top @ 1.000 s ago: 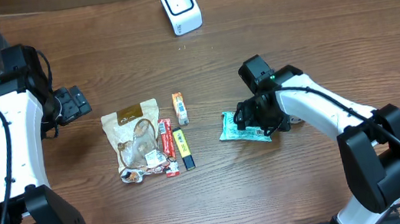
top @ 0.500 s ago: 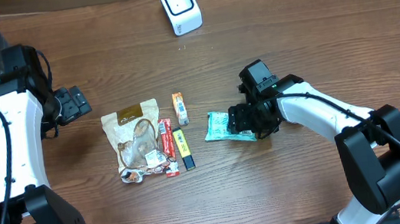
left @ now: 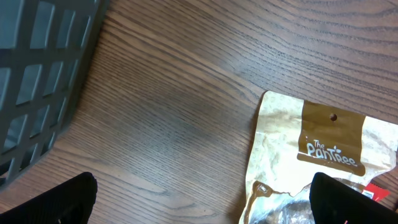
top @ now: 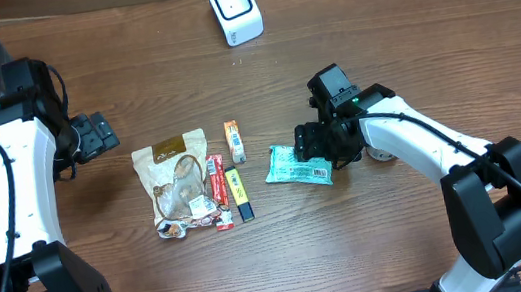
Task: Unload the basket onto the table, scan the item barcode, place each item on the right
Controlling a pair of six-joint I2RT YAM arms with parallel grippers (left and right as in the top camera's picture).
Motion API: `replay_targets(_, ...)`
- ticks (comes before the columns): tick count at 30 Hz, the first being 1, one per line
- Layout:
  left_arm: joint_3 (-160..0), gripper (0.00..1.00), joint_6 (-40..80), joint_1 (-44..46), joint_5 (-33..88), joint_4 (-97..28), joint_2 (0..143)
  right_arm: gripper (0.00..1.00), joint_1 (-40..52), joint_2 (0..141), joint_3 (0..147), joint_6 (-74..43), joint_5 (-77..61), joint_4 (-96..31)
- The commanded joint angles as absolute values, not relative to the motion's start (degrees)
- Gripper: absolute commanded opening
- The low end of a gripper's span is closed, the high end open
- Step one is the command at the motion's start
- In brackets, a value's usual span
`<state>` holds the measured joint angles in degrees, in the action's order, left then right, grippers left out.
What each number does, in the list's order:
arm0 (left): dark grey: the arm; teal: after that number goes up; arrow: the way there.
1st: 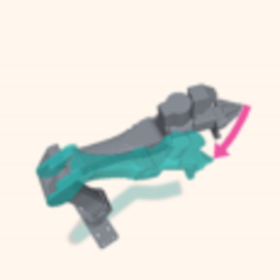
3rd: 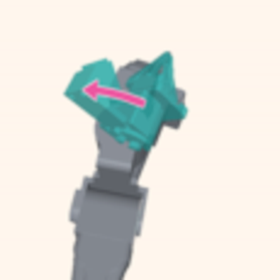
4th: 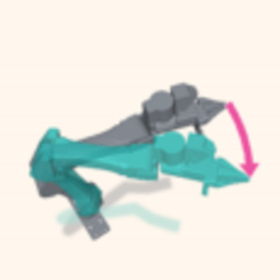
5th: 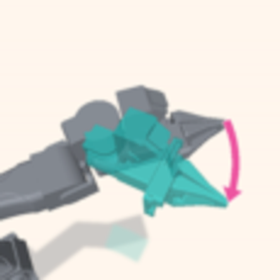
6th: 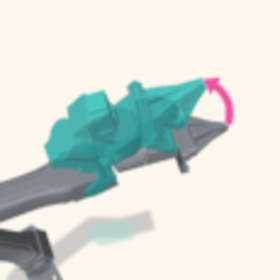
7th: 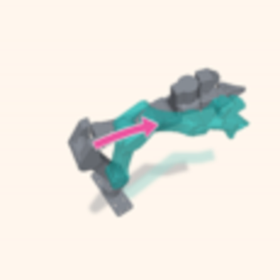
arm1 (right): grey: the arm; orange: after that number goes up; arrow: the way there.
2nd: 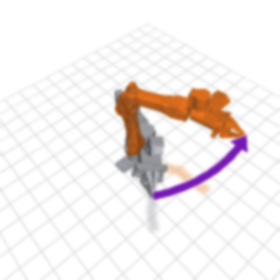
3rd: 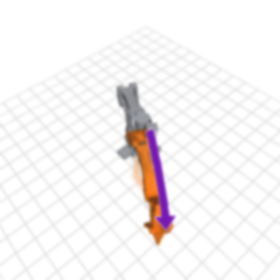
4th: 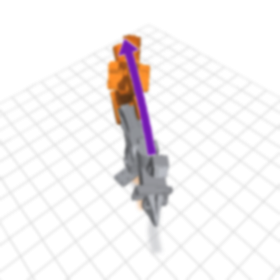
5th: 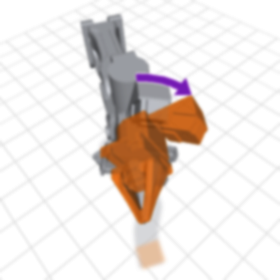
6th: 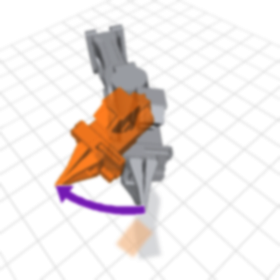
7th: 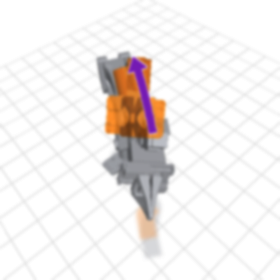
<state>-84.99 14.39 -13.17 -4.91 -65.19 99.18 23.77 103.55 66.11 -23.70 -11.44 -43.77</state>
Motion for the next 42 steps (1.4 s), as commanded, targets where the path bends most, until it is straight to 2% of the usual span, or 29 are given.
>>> replay_targets(1,-85.23,1.0,13.72,-13.06,-4.86,-65.32,99.0,0.8,24.03,103.61,66.87,-26.2,-8.99,-43.66)
replay_targets(6,-85.23,1.0,13.72,-13.13,-4.84,-65.34,99.0,0.84,24.03,103.61,66.87,-26.17,-9.04,-43.88)
replay_targets(10,-85.23,1.0,11.79,-13.1,-6.76,-65.21,99.0,1.0,24.03,103.61,66.87,-26.17,-9.08,-44.29)
replay_targets(14,-85.23,1.0,1.5,-13.1,-20.21,-63.7,99.0,1.0,24.03,103.61,66.87,-26.17,-9.06,-43.42)
replay_targets(21,-85.23,1.0,1.43,-13.1,-19.35,-59.24,99.0,1.0,24.03,103.63,66.87,-26.17,-9.04,-43.57)
replay_targets(29,-85.23,1.0,6.5,-13.06,3.11,-47.4,99.0,1.0,24.03,103.61,66.87,-26.2,-11.66,-42.98)
replay_targets(33,-85.23,1.0,5.54,-12.95,24.56,-48.88,99.13,1.0,23.86,103.61,66.87,-26.17,-11.6,-42.7)
replay_targets(36,-85.19,1.0,-1.69,-11.07,42.0,-53.1,99.33,1.0,23.09,103.61,66.87,-26.2,-11.62,-42.81)
replay_targets(38,-85.03,1.0,-8.34,-8.32,46.37,-57.1,99.33,1.0,22.37,103.61,66.87,-26.13,-11.64,-43.24)
replay_targets(41,-84.95,1.0,-10.7,-3.6,44.86,-59.64,99.33,1.0,20.71,103.61,66.87,-26.02,-12.36,-44.69)
replay_targets(42,-84.88,0.87,-10.37,-2.15,44.49,-59.66,99.33,1.0,20.14,103.61,66.87,-25.26,-13.19,-45.19)
